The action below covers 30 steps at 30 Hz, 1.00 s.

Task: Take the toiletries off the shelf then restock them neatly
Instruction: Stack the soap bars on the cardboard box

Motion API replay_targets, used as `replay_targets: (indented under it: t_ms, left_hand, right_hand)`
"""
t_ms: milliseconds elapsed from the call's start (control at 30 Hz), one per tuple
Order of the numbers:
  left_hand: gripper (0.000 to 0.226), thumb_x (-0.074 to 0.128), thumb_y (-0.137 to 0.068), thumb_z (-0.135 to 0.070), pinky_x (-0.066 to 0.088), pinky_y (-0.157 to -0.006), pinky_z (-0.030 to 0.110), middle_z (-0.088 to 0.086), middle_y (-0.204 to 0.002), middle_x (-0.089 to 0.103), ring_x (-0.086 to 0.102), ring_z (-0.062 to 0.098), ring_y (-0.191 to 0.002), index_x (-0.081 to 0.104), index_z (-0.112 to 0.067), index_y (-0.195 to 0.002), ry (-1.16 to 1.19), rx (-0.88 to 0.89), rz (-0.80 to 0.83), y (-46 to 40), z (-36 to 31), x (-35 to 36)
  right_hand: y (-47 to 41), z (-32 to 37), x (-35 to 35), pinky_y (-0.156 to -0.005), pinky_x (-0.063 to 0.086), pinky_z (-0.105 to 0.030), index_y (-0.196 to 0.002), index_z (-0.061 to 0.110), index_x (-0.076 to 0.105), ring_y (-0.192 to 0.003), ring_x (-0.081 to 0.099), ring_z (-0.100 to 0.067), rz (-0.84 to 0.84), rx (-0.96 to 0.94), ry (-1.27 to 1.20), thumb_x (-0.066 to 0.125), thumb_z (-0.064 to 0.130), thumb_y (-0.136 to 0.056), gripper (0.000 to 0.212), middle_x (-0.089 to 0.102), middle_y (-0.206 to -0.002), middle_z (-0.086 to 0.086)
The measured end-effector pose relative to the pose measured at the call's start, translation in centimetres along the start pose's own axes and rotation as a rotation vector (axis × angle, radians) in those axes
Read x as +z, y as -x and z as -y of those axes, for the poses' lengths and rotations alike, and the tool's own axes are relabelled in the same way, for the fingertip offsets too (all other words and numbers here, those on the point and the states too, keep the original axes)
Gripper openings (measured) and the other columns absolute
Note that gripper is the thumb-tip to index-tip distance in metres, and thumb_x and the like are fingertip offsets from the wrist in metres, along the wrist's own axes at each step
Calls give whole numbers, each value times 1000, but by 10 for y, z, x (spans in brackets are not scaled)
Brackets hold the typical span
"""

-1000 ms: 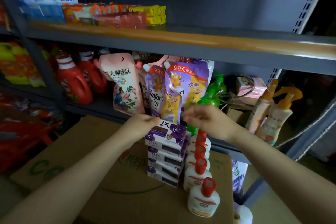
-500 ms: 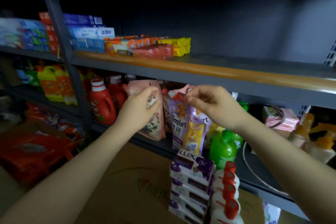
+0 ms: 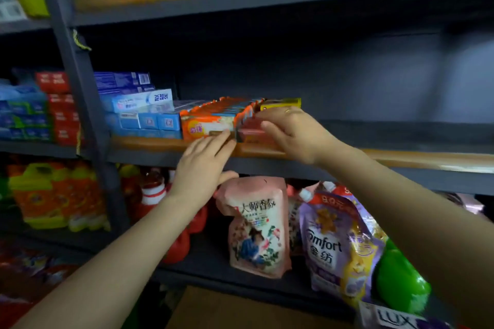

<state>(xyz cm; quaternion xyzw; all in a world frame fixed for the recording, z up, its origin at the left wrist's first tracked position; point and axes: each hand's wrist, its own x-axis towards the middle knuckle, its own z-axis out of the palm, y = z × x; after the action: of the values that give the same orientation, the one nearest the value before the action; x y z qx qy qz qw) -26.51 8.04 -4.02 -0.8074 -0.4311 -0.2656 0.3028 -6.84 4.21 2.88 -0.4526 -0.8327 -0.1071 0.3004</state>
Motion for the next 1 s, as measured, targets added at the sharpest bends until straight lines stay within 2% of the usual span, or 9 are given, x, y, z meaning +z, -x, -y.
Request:
replay_targets:
  t_ms: [100, 233, 300, 433, 600, 667, 733, 900, 1000]
  left_hand:
    - [79, 84, -48, -44, 46, -93, 47, 12, -114, 64, 63, 31, -101, 64, -3, -112, 53, 76, -108, -2, 12, 10]
    - [82, 82, -50, -43, 47, -90, 47, 14, -113, 63, 60, 34, -103, 60, 0, -116, 174, 120, -158, -5, 21, 18]
    - [81, 84, -48, -39, 49, -87, 45, 14, -112, 62, 58, 34, -102, 61, 1, -114, 232, 127, -180, -5, 22, 19]
    - [83, 88, -44, -36, 51, -84, 42, 13, -112, 62, 58, 34, -102, 61, 1, -113, 281, 123, -196, -7, 21, 17]
    - [83, 88, -43, -37, 53, -82, 39, 13, -112, 62, 55, 32, -106, 60, 0, -112, 267, 99, -245, -4, 17, 20]
    - [83, 88, -44, -36, 52, -82, 39, 13, -113, 61, 46, 28, -108, 59, 0, -112, 268, 84, -257, -3, 15, 22]
    - [82, 88, -45, -34, 53, -80, 38, 12, -114, 60, 42, 27, -110, 59, 0, -113, 278, 52, -244, -3, 13, 22]
    - [69, 89, -50, -25, 55, -73, 43, 16, -120, 58, 54, 38, -113, 62, -1, -108, 306, 6, -121, 2, 7, 15]
    - [60, 80, -69, -26, 44, -92, 46, 15, -130, 49, 43, 34, -123, 58, -6, -120, 392, -45, -116, 1, 1, 9]
  right_hand:
    - [-11, -3, 15, -103, 34, -36, -128, 23, 52, -122, 46, -25, 107, 11, 193, 18, 53, -88, 61, 54, -133, -3]
    - [4, -4, 12, -99, 35, -37, -134, 24, 47, -123, 46, -25, 135, 156, 361, 22, 46, -88, 57, 51, -137, 0]
    - [14, -7, 6, -96, 38, -35, -127, 20, 55, -115, 52, -28, 39, 223, 301, 32, 40, -91, 48, 59, -128, -5]
    - [19, -17, -7, -83, 31, -15, -118, 13, 62, -109, 55, -24, -11, 419, 168, 57, 18, -91, 28, 63, -117, -7]
    - [10, -31, -24, -95, 45, -38, -120, 21, 58, -101, 57, -22, 262, 705, 26, 53, 40, -91, 35, 62, -111, -4]
    - [7, -34, -28, -87, 48, -35, -119, 20, 58, -95, 58, -20, 298, 761, -96, 53, 42, -91, 37, 62, -102, -1]
    - [2, -34, -30, -74, 47, -29, -118, 22, 59, -86, 57, -16, 321, 786, -131, 53, 46, -89, 38, 61, -92, 4]
    - [2, -37, -21, -75, 42, -32, -112, 10, 60, -84, 56, -23, 243, 713, 76, 50, 45, -91, 42, 62, -95, -7]
    - [13, -24, -16, -70, 34, -26, -112, 4, 58, -90, 56, -27, -11, 547, 241, 50, 37, -93, 39, 64, -103, -16]
